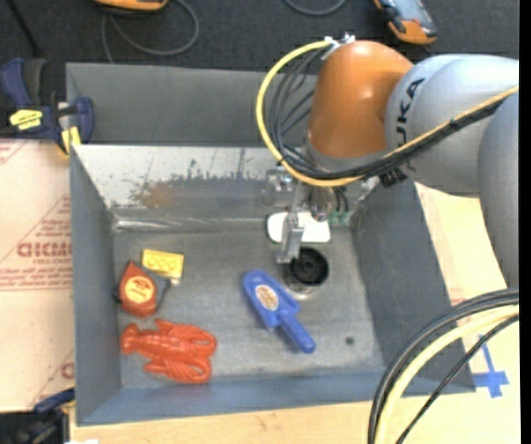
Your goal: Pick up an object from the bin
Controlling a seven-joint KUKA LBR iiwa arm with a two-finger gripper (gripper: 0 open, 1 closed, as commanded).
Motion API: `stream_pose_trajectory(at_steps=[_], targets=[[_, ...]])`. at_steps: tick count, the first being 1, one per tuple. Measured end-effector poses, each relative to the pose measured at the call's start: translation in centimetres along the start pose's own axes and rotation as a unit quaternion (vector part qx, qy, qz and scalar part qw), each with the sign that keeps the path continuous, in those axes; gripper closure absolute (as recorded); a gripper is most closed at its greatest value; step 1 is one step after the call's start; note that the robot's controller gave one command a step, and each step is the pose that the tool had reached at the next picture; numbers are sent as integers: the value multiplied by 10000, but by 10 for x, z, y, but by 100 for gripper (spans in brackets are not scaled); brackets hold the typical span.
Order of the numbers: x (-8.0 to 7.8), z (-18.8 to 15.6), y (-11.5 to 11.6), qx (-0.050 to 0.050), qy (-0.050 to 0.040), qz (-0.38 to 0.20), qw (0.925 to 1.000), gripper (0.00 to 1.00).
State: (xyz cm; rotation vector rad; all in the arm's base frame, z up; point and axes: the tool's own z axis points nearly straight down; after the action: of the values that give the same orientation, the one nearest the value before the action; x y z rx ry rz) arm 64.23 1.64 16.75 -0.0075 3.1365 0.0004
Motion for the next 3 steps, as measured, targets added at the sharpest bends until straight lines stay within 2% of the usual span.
stream_pose_trajectory(at_steps=[1,2,3], targets=[[0,0,0,0,0,0,10000,0],[21,9,-39,-7,-4,215,9998,0],[30,32,-69,16,5,490,9988,0]])
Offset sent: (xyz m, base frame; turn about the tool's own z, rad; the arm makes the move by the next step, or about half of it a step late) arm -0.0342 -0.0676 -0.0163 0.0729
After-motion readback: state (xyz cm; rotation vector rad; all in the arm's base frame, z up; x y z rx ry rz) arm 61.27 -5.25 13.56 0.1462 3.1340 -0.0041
